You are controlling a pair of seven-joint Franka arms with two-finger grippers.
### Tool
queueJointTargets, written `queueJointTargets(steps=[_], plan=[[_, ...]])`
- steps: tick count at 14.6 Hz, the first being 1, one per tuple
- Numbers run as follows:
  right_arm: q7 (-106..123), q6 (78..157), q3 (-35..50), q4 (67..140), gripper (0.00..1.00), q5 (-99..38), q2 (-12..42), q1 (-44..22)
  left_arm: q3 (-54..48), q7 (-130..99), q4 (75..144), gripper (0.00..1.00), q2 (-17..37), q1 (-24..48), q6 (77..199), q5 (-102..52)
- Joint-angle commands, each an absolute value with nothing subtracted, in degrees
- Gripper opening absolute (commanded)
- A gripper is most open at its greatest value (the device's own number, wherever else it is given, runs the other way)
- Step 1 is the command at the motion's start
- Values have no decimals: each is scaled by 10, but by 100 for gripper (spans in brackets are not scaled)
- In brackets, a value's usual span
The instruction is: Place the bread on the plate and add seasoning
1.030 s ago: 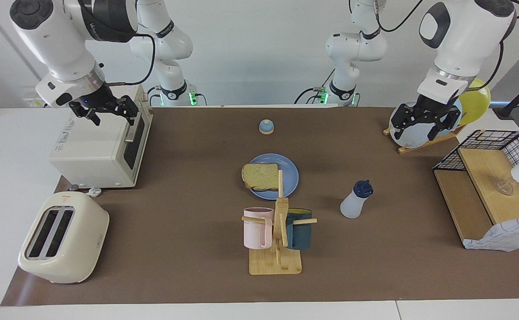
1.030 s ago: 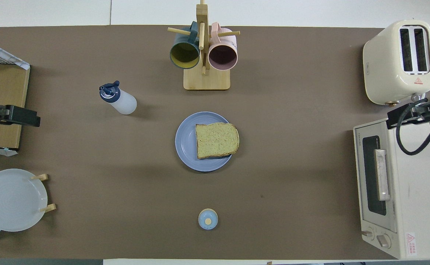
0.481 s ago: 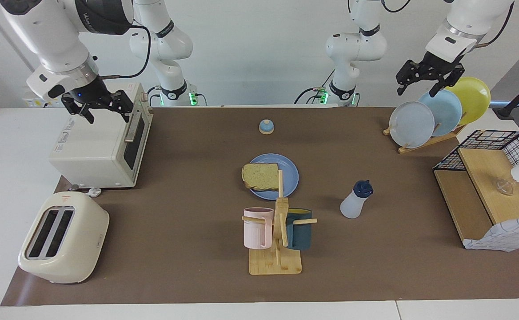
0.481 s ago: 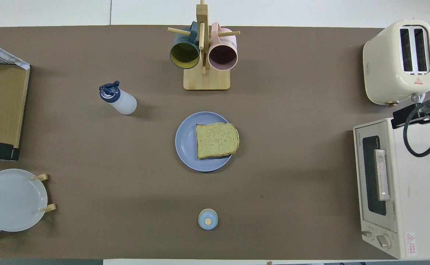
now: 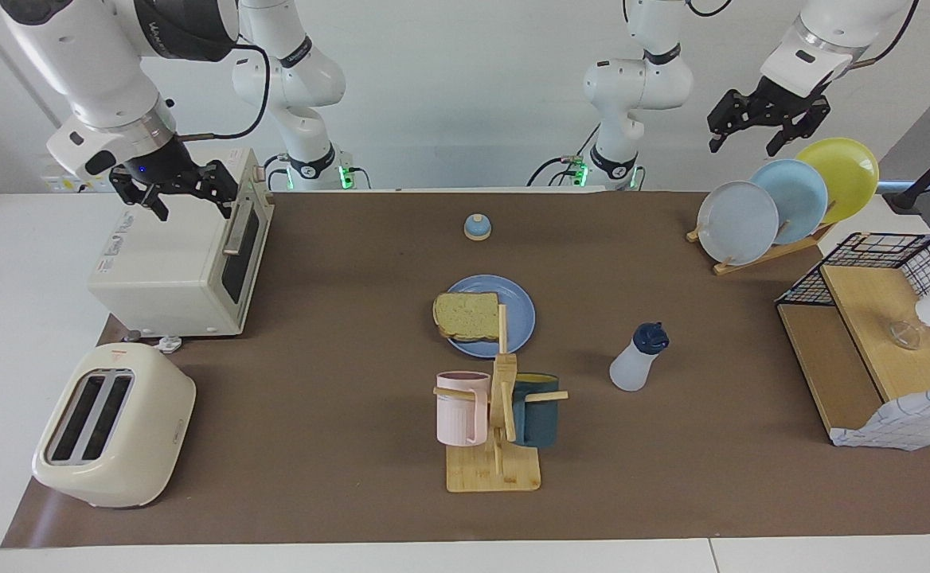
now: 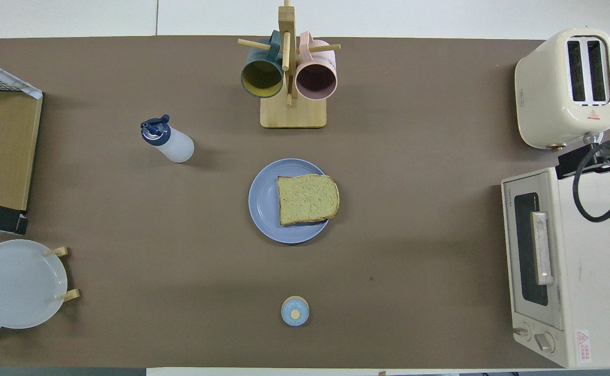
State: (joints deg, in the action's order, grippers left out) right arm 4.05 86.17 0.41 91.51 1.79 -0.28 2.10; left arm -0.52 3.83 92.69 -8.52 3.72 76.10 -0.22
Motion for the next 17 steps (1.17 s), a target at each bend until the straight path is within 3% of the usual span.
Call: queueJointTargets(steps=[1,5,8,10,12,14,17], plan=[[57,868,5,918,100,29,-7,25,-18,41,894,100,-35,4,788,-6],[57,868,5,918,100,28,-7,25,-23,21,901,100,-17,-2,902,-18],[57,868,5,918,100,28,-7,25,-22,14,976,100,-45,-1,974,-18],[56,868,5,918,100,28,-7,25,-21,15,991,100,-50,3,967,-18],[56,868,5,918,100,28,-7,25,-15,14,959,100,-20,6,921,-16],[56,868,5,918,100,28,-7,25,-13,12,879,100,9,13,834,-13],[57,869,5,918,100,28,-7,25,-7,-25,867,100,7,29,775,-15]])
